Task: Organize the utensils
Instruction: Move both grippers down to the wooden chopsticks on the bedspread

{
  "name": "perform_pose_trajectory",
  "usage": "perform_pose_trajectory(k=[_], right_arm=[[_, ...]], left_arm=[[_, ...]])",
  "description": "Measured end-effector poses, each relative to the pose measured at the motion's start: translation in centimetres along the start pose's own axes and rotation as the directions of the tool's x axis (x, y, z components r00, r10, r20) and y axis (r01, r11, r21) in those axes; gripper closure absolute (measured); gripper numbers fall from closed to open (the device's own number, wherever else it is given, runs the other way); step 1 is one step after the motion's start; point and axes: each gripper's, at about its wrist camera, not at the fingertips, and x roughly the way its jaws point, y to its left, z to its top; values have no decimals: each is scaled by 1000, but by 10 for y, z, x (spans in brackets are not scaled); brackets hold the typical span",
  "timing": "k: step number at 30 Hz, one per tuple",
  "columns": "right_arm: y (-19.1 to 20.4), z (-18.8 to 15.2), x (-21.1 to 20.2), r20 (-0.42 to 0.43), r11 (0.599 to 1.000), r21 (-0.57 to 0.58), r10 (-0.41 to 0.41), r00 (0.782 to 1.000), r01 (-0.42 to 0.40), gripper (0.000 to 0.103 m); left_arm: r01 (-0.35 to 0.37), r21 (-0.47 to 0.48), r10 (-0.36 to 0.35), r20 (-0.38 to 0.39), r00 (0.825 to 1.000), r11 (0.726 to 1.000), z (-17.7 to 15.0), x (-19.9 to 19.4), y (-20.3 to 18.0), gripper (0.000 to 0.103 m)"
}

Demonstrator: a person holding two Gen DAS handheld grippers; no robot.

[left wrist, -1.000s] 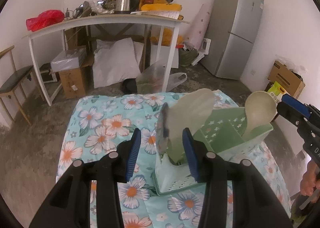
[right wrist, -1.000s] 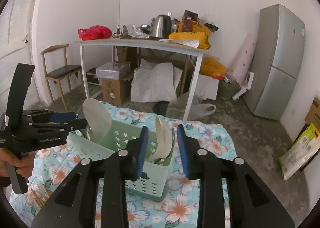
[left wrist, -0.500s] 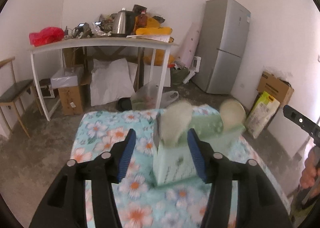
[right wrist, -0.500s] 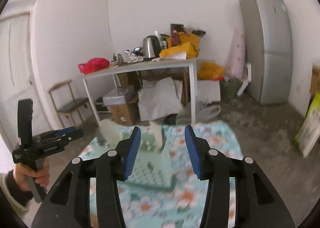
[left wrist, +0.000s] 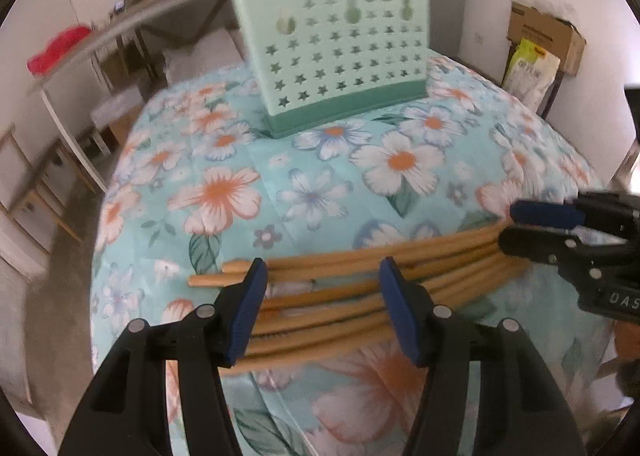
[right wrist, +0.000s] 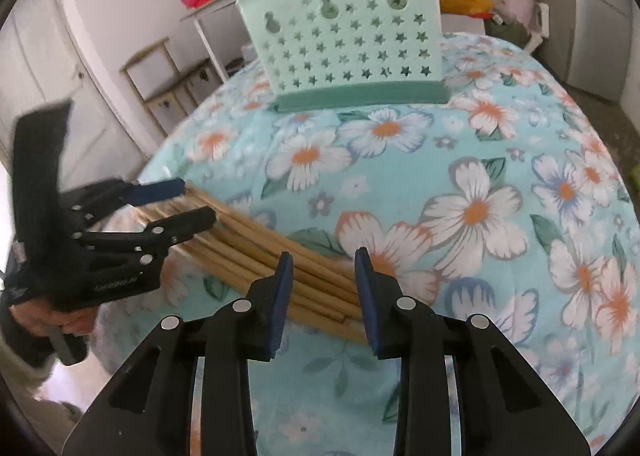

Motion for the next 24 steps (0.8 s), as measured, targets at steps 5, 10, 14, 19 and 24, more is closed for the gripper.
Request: perform_pose_trajectory(k=[5,10,14,19,24], right_arm=[[-1,-13,-12,-9,1000,28,7,1000,-7,73],[-32,-14,-40,34,987,160,26,999,-31,73],[-68,-21,-55,49,952,305,-10,999,-5,72],[-80,-33,-52,13,929,370,1,1000,-6,70],[-82,-41,-47,10,909,416,20,1000,-23,70]], left_arm=[[-57,53,53,60,997,997,-18,-17,-14,47],[-113,150,92,139,986,982,-28,-40,-32,47],[-35,211,4,149,989,977,-30,-52,-55,50],[-68,383,41,77,996,921,-37,-29,-91,66],[-132,519,76,127,989,845,-42,-21,-108,77]])
